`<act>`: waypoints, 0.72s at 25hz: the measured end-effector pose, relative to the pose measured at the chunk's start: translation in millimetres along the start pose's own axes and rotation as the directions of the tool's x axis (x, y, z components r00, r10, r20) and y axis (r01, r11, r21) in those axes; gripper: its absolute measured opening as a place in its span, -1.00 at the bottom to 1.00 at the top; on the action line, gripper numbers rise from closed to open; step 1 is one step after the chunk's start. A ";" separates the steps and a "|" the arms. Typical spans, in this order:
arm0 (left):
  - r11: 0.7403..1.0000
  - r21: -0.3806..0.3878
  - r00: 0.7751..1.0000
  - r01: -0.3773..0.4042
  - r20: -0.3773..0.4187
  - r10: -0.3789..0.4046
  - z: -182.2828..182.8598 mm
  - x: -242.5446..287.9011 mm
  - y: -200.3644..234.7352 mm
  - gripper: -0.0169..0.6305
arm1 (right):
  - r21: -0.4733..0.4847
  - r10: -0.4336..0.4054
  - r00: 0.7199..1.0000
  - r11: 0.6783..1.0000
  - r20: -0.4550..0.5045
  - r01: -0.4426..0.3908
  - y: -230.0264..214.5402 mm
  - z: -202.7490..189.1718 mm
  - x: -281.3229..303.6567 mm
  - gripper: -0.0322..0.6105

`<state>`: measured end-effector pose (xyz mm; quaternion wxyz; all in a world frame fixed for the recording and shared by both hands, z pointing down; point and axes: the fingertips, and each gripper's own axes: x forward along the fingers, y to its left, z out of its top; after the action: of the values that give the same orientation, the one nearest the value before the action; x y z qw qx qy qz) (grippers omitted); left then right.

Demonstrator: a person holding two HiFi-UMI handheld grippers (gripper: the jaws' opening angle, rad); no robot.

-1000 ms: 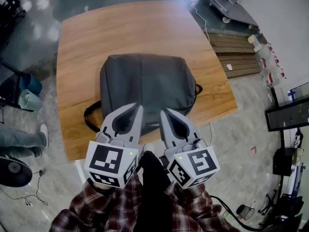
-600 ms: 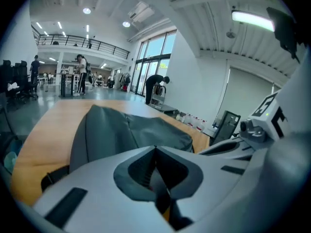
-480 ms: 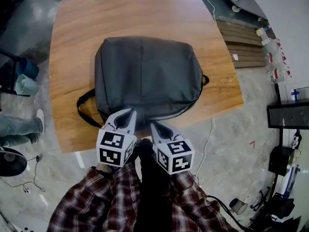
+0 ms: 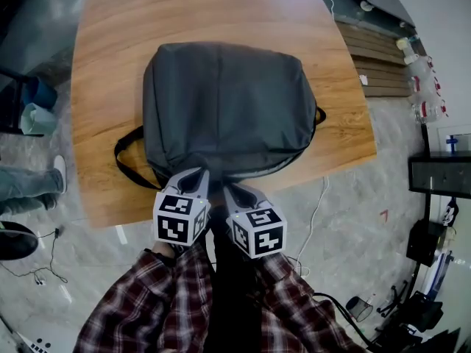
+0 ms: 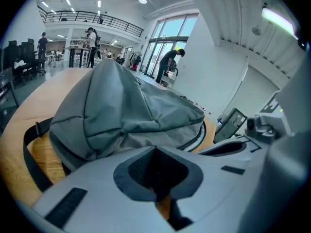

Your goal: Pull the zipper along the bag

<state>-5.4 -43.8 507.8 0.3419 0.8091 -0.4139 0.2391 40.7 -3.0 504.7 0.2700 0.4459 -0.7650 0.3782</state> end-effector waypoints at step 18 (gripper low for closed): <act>0.989 -0.057 0.985 0.135 -0.097 -0.140 -5.8 6.7 3.8 -0.91 | -0.045 -0.093 0.974 0.995 -0.208 0.085 1.9 -7.2 39.9 -0.62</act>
<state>-5.6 -44.5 517.3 0.3982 0.8138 -0.3450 0.2451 21.3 -15.5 538.0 0.3737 0.4325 -0.7182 0.3969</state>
